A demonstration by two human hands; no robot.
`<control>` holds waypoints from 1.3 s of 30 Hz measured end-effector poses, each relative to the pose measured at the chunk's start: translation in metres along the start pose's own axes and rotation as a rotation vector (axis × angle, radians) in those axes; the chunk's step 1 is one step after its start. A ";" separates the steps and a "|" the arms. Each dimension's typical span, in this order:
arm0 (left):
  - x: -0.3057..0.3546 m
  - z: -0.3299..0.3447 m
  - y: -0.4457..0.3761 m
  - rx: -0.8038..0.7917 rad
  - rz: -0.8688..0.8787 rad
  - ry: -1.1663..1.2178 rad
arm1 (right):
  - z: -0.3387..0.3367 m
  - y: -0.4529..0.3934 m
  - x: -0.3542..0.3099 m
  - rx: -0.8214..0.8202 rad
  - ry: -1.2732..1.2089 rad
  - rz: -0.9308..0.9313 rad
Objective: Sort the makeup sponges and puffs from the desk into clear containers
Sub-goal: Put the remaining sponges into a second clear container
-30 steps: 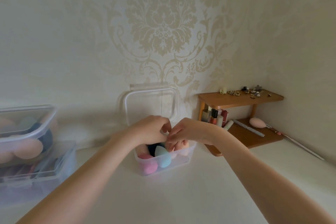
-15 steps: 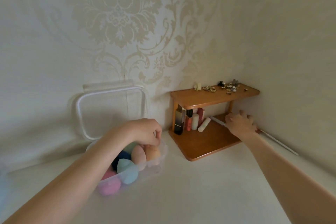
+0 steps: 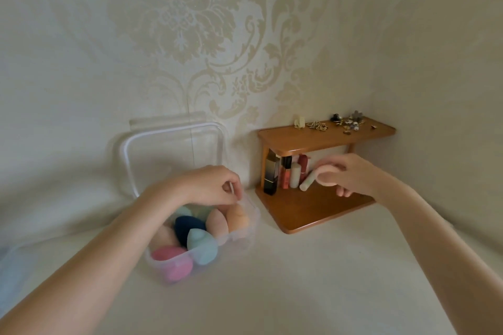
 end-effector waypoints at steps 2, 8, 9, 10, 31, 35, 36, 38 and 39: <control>-0.002 -0.004 0.016 0.058 -0.014 0.002 | 0.014 0.033 -0.034 -0.264 -0.158 -0.165; -0.006 0.008 0.061 0.098 0.002 -0.023 | 0.075 0.052 -0.106 -0.554 0.124 -0.334; -0.008 0.013 0.066 0.082 0.009 -0.029 | 0.082 0.053 -0.113 -0.582 0.222 -0.312; -0.009 0.017 0.069 0.068 0.009 -0.045 | 0.089 0.053 -0.118 -0.596 0.327 -0.288; -0.023 0.007 0.076 0.171 0.030 0.115 | 0.085 0.051 -0.146 -0.312 0.441 -0.326; -0.026 -0.058 0.118 1.028 0.131 -0.228 | 0.034 0.043 -0.176 0.346 0.052 -0.532; -0.029 -0.067 0.125 1.103 0.084 -0.284 | 0.038 0.041 -0.183 0.402 0.097 -0.577; -0.041 -0.073 0.121 1.037 -0.061 -0.247 | 0.056 0.030 -0.188 0.378 0.243 -0.586; -0.046 -0.072 0.117 0.965 -0.115 -0.203 | 0.066 0.025 -0.188 0.349 0.297 -0.560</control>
Point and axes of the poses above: each hand's wrist, its own y-axis away from the middle knuckle, its own z-axis out of the palm, x = y × z, the point moved 4 cm from there along -y, towards the middle knuckle, and after that the axes turned 11 degrees about z, right-handed, at the moved point
